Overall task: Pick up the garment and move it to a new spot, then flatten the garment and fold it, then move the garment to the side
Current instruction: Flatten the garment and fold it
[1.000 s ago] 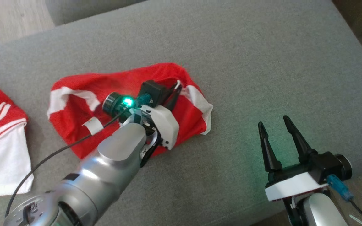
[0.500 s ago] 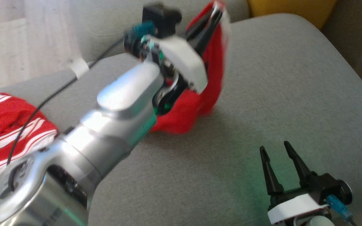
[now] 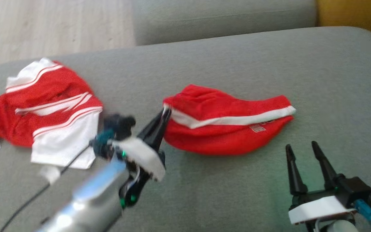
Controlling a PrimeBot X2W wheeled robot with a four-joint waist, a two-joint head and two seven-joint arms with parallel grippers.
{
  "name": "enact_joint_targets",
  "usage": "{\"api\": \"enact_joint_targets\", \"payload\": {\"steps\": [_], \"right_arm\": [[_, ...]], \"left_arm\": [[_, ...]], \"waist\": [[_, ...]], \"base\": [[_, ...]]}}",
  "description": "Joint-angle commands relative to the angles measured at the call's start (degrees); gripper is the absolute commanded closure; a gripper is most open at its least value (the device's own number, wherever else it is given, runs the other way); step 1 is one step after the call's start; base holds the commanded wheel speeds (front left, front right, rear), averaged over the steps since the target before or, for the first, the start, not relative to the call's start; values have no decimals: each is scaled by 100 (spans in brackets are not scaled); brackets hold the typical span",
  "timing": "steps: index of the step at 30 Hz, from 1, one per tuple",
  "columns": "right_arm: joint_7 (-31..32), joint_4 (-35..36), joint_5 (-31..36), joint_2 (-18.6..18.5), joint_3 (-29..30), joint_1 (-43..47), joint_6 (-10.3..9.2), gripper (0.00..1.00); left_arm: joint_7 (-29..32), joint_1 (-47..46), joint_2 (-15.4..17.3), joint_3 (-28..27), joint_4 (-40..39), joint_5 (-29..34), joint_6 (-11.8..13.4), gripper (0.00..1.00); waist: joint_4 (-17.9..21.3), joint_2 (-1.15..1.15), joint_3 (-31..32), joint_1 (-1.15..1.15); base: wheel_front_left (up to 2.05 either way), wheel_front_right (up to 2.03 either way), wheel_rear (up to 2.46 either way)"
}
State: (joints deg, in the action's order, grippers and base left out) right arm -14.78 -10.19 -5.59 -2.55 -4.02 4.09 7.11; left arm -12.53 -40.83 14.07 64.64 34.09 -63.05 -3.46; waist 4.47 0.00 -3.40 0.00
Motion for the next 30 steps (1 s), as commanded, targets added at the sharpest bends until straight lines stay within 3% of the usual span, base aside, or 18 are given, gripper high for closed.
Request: {"api": "enact_joint_targets", "payload": {"steps": [1, 6, 12, 17, 28, 30], "right_arm": [[-22, 176, -30, -32, -39, -199, 37, 0], [-22, -155, 189, -32, 359, -491, 37, 0], [-22, -957, 394, -32, 694, -1100, 37, 0], [-22, -1783, 393, -35, 405, -1432, 37, 0], [-22, -2363, -63, -39, 40, -1426, 37, 0], [-22, -2464, -166, -39, -33, -1472, 37, 21]], "left_arm": [[-151, -125, 160, -329, -313, -28, 51, 100], [-242, 621, 421, -943, -796, 123, 94, 100], [-245, 1054, 438, -1678, -1082, 582, -36, 100], [-246, 1234, 289, -2077, -1038, 953, -86, 100], [-246, 1413, 30, -2507, -789, 1475, -138, 100], [-246, 1421, -3, -2556, -757, 1533, -162, 100]], "waist": [[-346, 0, -210, 0], [-831, 0, -401, 0], [-1088, 0, -536, 0], [-1182, 0, -548, 0], [-1183, 0, -547, 0], [-1180, 0, -563, 0]], "base": [[0, 0, 0], [0, 0, 0], [0, 0, 0], [0, 0, 0], [0, 0, 0], [0, 0, 0]]}}
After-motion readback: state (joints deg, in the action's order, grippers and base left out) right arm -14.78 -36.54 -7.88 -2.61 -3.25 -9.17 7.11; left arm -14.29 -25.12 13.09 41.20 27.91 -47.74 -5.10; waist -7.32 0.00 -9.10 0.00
